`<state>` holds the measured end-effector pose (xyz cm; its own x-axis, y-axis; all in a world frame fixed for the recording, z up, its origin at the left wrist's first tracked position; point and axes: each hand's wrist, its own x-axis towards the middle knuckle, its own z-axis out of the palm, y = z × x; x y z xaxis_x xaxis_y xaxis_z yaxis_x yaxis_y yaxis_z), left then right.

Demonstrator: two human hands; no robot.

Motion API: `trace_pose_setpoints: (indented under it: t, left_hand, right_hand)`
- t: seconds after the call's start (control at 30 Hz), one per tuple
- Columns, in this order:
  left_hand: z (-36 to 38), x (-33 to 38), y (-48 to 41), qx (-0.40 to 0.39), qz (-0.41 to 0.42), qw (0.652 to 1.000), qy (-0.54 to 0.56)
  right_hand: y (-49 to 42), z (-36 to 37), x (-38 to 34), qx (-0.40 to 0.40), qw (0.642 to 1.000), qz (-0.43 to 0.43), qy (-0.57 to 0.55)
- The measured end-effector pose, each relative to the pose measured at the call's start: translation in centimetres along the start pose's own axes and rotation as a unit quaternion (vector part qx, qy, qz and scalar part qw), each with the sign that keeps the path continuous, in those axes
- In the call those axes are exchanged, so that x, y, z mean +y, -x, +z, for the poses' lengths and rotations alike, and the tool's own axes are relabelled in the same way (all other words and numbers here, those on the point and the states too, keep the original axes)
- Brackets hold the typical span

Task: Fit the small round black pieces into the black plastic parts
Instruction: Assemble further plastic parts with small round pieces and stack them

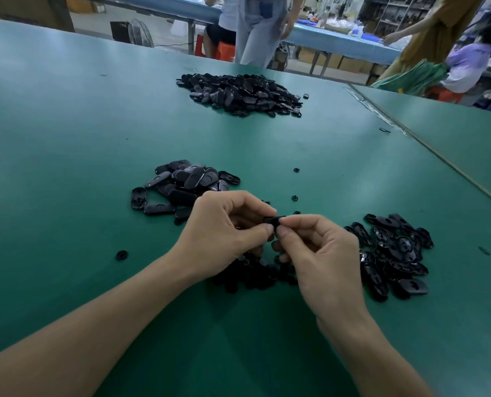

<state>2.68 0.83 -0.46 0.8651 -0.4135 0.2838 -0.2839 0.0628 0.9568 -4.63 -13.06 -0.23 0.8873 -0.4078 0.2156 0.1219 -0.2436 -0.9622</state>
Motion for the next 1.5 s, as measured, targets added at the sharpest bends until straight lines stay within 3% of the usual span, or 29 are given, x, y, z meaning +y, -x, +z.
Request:
trace_pose_setpoints:
  t: [0.83,1.13,1.5]
  left_hand:
    - [-0.6,-0.3,-0.5,-0.011,-0.013,0.999,-0.029]
    - [-0.9,-0.1,-0.4,-0.035,-0.038,0.999,0.016]
    - [-0.8,0.1,-0.3,-0.066,-0.051,0.996,0.025]
  right_hand:
    - [0.0,-0.5,0.0,-0.025,0.989,-0.101,0.104]
    - [-0.7,-1.3,-0.2,-0.074,0.995,-0.043,0.044]
    - [-0.9,-2.0,0.0,-0.085,0.993,-0.034,0.076]
